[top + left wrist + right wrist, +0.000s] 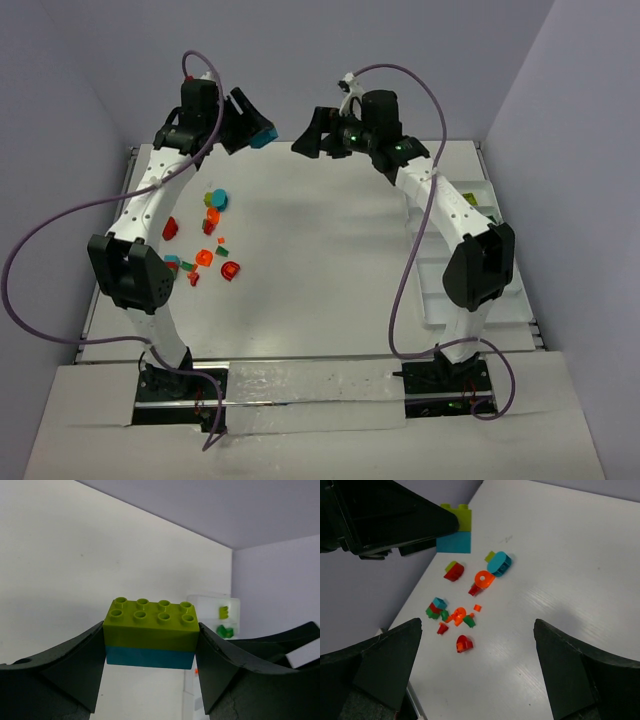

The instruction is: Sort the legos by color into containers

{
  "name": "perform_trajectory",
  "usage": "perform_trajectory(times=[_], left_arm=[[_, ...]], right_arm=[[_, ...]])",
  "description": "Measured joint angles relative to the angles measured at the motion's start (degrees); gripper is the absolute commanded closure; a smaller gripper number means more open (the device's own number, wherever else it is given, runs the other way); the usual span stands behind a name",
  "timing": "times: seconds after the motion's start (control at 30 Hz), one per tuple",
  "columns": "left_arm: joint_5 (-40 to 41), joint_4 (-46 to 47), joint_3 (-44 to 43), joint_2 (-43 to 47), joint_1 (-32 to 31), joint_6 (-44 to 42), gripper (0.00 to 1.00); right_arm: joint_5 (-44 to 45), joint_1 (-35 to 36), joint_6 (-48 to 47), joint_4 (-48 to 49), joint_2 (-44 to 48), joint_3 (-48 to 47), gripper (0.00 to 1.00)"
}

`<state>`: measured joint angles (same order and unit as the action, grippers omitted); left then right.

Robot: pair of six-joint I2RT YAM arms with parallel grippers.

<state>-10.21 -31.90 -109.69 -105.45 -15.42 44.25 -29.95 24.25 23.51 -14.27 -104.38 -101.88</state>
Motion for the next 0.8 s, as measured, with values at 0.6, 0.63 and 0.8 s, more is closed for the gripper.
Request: perform_trajectory(times=[0.6, 0.63, 0.8], left_arm=[[-8.8, 7.4, 4.4, 0.2, 0.1, 17.5, 1.00], [-9.0, 7.6, 4.5, 0.2, 0.2, 17.9, 1.00], [-10.8, 9.6, 5.6, 0.4, 0.5, 20.3, 1.00]], right_arm=[[5.0, 4.7, 6.6, 4.3, -8.1, -9.2, 0.20], [6.0, 4.9, 6.3, 4.3, -8.3, -9.8, 0.21], [9.3, 5.9, 4.5, 4.2, -9.4, -12.0, 0.26]])
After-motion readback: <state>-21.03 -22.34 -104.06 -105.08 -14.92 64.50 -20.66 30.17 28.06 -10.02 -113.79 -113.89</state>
